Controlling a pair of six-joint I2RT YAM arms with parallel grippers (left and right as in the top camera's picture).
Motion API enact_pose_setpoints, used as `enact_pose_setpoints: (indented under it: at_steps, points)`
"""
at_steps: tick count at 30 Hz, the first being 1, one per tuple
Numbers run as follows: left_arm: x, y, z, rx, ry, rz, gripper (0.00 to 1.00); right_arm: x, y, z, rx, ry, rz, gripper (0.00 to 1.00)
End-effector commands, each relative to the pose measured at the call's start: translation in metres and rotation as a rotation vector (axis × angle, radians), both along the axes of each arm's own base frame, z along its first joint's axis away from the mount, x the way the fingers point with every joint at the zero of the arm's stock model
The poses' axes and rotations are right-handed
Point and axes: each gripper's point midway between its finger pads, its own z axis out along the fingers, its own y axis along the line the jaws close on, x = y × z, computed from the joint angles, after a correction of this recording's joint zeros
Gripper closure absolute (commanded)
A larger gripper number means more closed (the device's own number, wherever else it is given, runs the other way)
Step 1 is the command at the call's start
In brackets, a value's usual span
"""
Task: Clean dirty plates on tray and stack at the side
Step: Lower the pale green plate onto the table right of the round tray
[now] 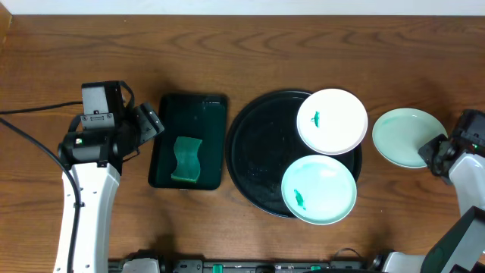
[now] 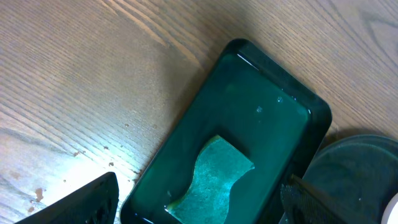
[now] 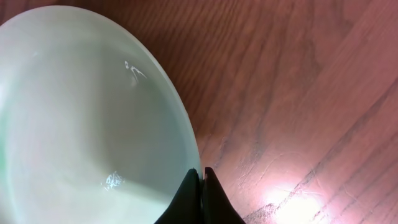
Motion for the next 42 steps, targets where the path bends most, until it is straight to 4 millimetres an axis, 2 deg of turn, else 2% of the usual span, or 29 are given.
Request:
enact_pose_setpoints:
  at_steps: [1,8,19,38,42]
  points:
    - [0.002,0.002,0.005,0.007,-0.012,0.005,0.16,-0.001,0.000,0.000,-0.001,-0.007,-0.012,0.99]
    - [0.002,0.002,0.005,0.007,-0.012,0.005,0.16,-0.001,0.000,-0.004,-0.005,-0.015,-0.012,0.99]
    - [0.002,0.002,0.005,0.007,-0.012,0.005,0.16,-0.004,0.004,-0.024,-0.014,-0.056,-0.007,0.99]
    - [0.002,0.002,0.005,0.007,-0.012,0.005,0.16,0.000,0.010,-0.033,0.013,-0.119,-0.010,0.98]
    - [0.002,0.002,0.005,0.007,-0.012,0.005,0.16,0.001,0.011,-0.033,0.014,-0.120,-0.008,0.72]
